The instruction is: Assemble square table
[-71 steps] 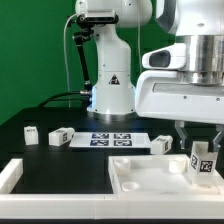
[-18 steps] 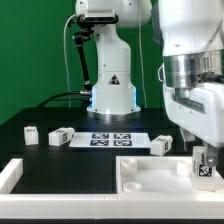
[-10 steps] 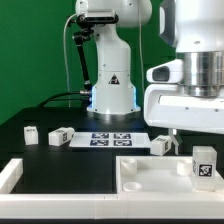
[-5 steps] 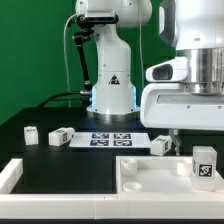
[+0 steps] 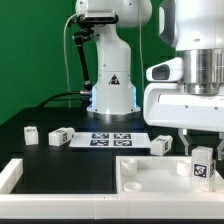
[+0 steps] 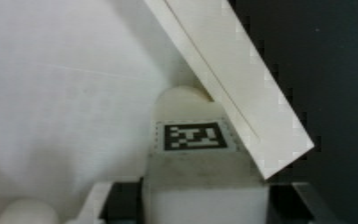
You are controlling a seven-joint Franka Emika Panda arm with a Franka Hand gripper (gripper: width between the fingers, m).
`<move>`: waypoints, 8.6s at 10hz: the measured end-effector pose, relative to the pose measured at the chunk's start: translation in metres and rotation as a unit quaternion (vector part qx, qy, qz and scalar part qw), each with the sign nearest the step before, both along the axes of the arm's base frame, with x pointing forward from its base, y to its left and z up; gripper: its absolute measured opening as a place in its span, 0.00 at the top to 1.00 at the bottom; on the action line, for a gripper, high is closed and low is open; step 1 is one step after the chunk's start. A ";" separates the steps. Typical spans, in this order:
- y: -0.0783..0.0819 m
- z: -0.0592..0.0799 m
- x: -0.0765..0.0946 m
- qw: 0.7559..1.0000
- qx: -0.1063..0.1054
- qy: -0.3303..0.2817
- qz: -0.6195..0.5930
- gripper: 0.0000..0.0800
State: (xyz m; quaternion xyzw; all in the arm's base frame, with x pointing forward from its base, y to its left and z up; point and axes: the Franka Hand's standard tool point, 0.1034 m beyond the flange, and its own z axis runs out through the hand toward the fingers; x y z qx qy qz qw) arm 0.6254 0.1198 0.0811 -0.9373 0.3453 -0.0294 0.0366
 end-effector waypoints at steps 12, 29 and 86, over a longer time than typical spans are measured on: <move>0.002 0.000 0.006 0.799 0.085 0.046 -0.594 0.64; 0.001 -0.012 0.001 1.000 0.000 0.003 -0.013 0.47; -0.028 -0.011 -0.137 0.975 0.091 0.070 -0.190 0.19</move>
Offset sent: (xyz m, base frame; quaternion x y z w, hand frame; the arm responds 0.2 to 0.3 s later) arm 0.0246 0.0118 0.0076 0.0963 -0.0499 0.4823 0.8693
